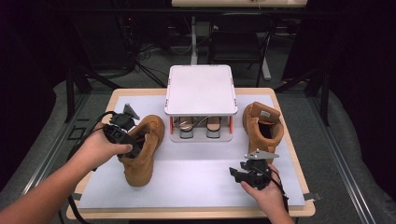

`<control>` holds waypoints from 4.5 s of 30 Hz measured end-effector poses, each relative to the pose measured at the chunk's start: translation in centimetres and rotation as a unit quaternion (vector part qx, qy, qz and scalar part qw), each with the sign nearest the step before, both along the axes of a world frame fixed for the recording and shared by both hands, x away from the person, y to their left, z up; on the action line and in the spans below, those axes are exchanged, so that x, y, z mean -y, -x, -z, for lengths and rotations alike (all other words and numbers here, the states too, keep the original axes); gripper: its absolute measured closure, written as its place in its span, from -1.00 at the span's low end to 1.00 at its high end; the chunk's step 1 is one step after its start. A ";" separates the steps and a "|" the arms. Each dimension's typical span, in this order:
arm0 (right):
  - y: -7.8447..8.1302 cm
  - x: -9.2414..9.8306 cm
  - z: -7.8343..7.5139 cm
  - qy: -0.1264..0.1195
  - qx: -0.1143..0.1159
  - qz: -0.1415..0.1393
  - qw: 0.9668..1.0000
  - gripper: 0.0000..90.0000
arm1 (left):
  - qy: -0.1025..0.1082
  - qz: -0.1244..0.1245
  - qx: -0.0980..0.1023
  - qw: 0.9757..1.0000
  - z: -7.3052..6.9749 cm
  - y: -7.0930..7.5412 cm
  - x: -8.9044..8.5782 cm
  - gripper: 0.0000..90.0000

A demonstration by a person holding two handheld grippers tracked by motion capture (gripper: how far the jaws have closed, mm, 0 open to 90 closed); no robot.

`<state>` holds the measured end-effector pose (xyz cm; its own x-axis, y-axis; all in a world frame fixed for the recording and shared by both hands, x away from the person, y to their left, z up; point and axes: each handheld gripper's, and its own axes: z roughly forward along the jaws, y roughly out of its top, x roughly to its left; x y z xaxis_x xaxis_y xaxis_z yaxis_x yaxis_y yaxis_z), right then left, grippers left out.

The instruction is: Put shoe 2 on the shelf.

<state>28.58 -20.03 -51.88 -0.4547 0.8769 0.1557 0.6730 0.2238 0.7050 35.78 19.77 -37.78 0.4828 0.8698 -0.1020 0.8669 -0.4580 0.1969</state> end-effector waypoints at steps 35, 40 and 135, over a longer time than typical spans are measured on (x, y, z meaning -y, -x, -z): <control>-1.7 2.5 -5.2 0.077 -0.097 -0.015 0.992 0.10 | -0.016 -0.062 -0.016 0.998 4.1 -2.8 -3.2 0.33; -2.4 3.3 -6.6 0.075 -0.109 -0.013 0.991 0.12 | -0.015 -0.064 -0.021 0.998 4.4 -2.9 -3.2 0.35; -12.2 1.9 -9.4 0.216 -0.243 0.022 0.945 0.53 | -0.048 -0.057 -0.041 0.996 7.9 -4.1 -2.5 0.53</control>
